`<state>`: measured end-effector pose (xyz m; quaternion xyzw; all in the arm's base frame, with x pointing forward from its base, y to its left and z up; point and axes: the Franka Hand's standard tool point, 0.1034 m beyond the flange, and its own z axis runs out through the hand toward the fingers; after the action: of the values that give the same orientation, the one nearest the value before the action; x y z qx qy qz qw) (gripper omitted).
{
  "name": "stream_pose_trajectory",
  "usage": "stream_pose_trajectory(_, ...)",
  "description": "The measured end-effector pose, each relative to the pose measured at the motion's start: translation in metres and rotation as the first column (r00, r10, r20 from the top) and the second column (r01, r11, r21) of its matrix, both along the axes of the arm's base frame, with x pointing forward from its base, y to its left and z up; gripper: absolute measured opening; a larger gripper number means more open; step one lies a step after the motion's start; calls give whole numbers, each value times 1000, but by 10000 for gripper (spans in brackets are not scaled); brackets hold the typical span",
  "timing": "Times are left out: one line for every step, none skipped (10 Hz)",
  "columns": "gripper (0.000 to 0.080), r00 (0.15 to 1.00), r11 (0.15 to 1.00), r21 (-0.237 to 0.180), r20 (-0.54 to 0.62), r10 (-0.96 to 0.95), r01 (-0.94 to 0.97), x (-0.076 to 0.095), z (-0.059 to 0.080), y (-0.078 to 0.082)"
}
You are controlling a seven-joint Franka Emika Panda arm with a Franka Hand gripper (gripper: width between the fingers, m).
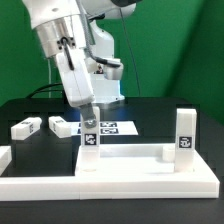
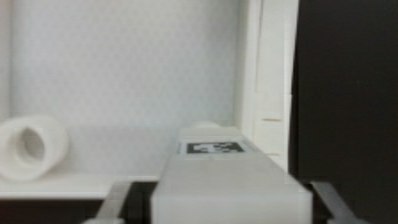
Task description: Assemble desk
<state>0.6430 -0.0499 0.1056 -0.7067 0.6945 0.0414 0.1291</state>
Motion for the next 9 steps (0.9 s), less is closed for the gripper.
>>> stream_pose_trajectory(445,996,996,-23,14,89,-88,-1,0,-2)
stream_pose_trajectory(445,961,960,-71,33,274,-271,-2,-1,-1)
stream_pose_trajectory(580,870,866,-129,42,491,-483,-2,-1,-1)
stream_pose_trajectory(636,815,811,-150,44,578,-566,-3,-1,1)
stream_pose_trajectory(636,784,779,-160,48,619,-606,-3,-1,-1)
stream_pose_trajectory(647,735,731,-172,54,676,-660,-3,-1,-2)
stream_pose_trajectory(647,702,698,-181,57,710,-693,-3,-1,-2)
stream_pose_trajectory(647,600,595,-211,50,799,-775,-2,0,-4)
stream_pose_trajectory(649,400,384,-271,-4,917,-883,2,4,-10)
